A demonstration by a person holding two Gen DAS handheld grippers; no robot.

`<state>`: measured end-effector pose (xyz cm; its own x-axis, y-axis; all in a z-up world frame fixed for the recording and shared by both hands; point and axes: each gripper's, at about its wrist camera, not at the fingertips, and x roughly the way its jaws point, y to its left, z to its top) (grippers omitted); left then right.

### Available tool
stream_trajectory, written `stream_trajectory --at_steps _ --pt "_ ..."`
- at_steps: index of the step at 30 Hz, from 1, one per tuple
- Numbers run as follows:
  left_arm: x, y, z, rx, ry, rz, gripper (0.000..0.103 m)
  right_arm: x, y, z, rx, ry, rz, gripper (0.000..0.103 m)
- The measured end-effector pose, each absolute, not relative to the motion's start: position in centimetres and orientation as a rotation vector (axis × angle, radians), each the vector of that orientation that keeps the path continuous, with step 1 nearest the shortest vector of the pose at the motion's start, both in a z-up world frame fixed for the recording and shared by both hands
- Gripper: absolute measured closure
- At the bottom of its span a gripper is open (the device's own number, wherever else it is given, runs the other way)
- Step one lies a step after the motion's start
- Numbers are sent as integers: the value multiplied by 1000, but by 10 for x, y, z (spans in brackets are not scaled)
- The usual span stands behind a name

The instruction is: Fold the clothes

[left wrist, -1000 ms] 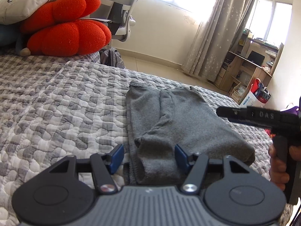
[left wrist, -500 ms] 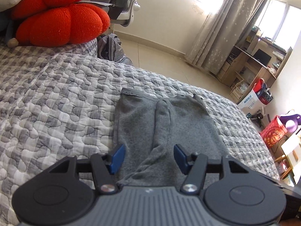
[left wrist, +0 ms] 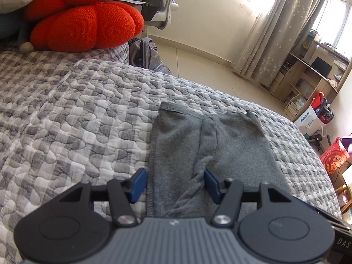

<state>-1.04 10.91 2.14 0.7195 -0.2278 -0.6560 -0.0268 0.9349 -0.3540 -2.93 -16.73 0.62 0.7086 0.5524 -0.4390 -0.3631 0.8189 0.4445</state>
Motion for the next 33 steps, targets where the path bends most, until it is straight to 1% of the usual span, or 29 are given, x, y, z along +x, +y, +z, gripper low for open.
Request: stream_trajectory --at_steps 1,3,4,7,9,11,12,16,23,33 --pt "-8 115 21 -394 768 -112 44 -29 -169 6 346 592 522 35" --pt "-4 123 21 -424 769 -79 49 -29 -170 6 353 592 524 35" --pt "-3 126 21 -425 770 -63 54 -30 -170 6 354 591 524 35" --pt "-5 135 24 -483 770 -107 54 -31 -169 6 352 589 523 35" --pt "-9 136 26 -515 759 -161 49 -31 -169 6 354 588 523 35" --pt "-9 134 26 -518 763 -181 32 -32 -170 6 356 587 523 35" --pt "-8 133 25 -515 768 -180 29 -31 -171 5 361 589 525 35" --pt "-6 137 18 -554 783 -172 28 -28 -175 5 396 602 540 35" --pt "-4 120 19 -474 771 -186 17 -28 -179 4 415 600 549 35" --pt "-7 107 19 -422 762 -209 18 -28 -178 4 414 603 550 35"
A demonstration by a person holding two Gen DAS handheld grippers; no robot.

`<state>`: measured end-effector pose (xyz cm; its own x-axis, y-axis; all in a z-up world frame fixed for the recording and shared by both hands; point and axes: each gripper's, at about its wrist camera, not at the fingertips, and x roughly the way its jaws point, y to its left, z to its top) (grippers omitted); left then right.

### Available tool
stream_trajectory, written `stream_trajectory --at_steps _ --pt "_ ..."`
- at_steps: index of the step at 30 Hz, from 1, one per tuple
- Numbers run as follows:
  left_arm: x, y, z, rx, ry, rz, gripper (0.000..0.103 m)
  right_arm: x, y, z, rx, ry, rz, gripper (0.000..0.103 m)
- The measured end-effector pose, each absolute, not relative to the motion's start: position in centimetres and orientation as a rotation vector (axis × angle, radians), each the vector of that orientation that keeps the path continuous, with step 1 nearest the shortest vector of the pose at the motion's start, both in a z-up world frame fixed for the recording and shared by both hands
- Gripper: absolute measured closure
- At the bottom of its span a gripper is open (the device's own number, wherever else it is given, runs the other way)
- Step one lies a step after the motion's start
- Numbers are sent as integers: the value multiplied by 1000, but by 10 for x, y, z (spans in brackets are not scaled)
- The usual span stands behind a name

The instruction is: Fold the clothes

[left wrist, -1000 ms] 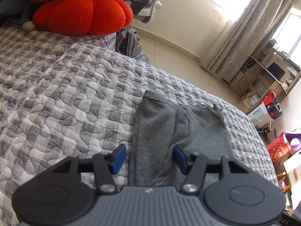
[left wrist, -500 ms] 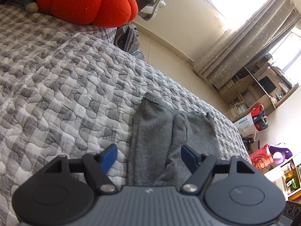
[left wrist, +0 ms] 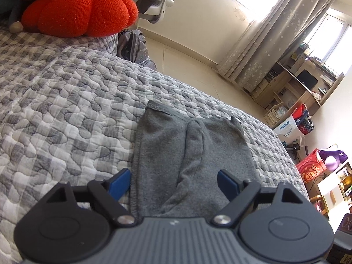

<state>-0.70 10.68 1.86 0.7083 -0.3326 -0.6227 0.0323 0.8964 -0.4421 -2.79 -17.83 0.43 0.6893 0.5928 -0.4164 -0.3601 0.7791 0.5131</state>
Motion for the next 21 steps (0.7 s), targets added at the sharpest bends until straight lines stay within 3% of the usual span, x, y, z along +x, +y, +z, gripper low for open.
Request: stream_trajectory --at_steps 3,5,8,21 --pt "-10 102 18 -383 750 -173 27 -28 -175 6 397 605 544 35" --pt "-11 98 18 -346 741 -137 40 -28 -174 6 389 604 542 35" --pt "-13 93 18 -297 728 -115 44 -28 -174 5 393 603 543 35" --pt "-22 87 13 -227 677 -106 44 -28 -185 4 467 608 571 34"
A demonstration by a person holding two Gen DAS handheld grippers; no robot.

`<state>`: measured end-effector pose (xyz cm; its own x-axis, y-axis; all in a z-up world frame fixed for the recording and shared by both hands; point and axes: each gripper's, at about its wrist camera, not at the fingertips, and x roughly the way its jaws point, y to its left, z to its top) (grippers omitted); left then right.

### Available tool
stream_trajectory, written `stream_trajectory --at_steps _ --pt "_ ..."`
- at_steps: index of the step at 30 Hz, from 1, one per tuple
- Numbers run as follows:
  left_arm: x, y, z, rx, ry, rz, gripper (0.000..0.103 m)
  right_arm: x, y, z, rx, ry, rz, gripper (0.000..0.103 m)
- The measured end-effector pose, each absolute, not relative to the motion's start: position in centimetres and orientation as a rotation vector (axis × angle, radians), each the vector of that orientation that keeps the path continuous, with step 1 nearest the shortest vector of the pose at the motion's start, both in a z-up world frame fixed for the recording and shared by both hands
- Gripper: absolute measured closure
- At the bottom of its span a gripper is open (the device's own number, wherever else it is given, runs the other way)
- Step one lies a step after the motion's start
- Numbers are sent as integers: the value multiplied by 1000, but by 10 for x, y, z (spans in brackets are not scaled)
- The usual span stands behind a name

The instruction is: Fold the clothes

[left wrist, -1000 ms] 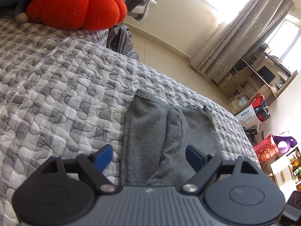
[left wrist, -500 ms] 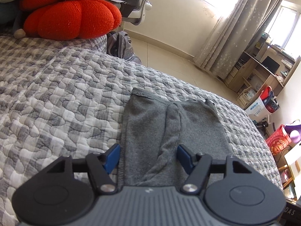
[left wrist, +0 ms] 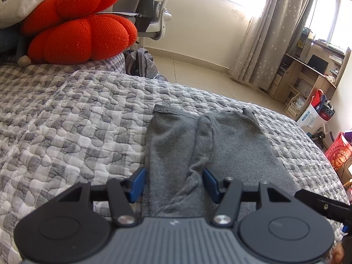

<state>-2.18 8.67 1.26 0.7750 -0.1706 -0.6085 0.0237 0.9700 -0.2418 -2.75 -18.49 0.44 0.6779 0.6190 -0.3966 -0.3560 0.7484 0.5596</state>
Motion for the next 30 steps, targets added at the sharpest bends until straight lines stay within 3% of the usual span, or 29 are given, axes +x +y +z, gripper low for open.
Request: stream_trajectory --at_steps 7,12,30 --pt "-23 86 12 -216 673 -105 45 -25 -185 5 475 623 582 32" --pt "-25 85 13 -215 671 -120 53 -26 -182 8 470 633 586 32" --pt "-30 76 10 -171 632 -99 51 -36 -170 6 524 652 577 36"
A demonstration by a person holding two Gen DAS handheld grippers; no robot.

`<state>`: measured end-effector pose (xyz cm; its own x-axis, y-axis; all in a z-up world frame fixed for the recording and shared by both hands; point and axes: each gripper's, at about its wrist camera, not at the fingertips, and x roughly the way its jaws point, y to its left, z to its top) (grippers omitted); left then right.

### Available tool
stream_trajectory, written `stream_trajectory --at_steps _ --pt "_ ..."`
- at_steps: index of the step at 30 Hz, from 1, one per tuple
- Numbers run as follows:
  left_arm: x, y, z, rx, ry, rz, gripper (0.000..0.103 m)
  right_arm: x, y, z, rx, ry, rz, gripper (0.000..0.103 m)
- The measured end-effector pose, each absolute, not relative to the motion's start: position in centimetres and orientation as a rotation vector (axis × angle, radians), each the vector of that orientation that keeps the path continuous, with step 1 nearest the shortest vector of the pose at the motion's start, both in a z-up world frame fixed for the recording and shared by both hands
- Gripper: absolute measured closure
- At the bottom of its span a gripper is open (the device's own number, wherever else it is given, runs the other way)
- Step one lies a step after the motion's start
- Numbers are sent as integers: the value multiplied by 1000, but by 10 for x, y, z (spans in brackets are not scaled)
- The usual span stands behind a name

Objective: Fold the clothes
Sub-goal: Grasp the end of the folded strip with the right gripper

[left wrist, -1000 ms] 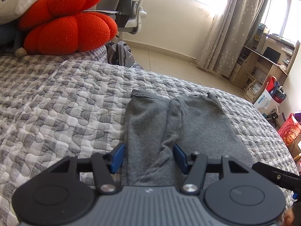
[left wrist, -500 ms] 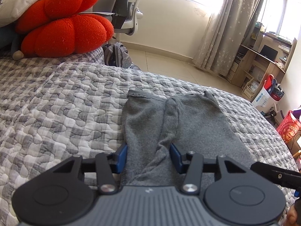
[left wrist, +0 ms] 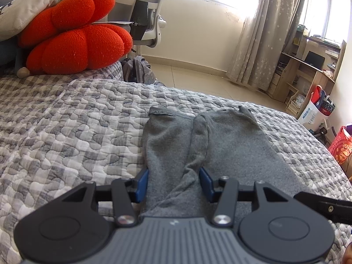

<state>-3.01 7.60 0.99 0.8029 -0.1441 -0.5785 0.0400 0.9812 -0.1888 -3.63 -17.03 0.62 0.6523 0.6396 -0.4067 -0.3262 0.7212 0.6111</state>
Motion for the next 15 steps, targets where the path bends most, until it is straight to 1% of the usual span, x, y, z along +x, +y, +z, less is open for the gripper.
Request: stream_trajectory --at_steps 8,15 --pt "-30 77 9 -177 631 -100 51 -41 -176 3 607 658 597 36" --pt "-30 77 10 -181 631 -100 51 -49 -181 4 605 682 609 37"
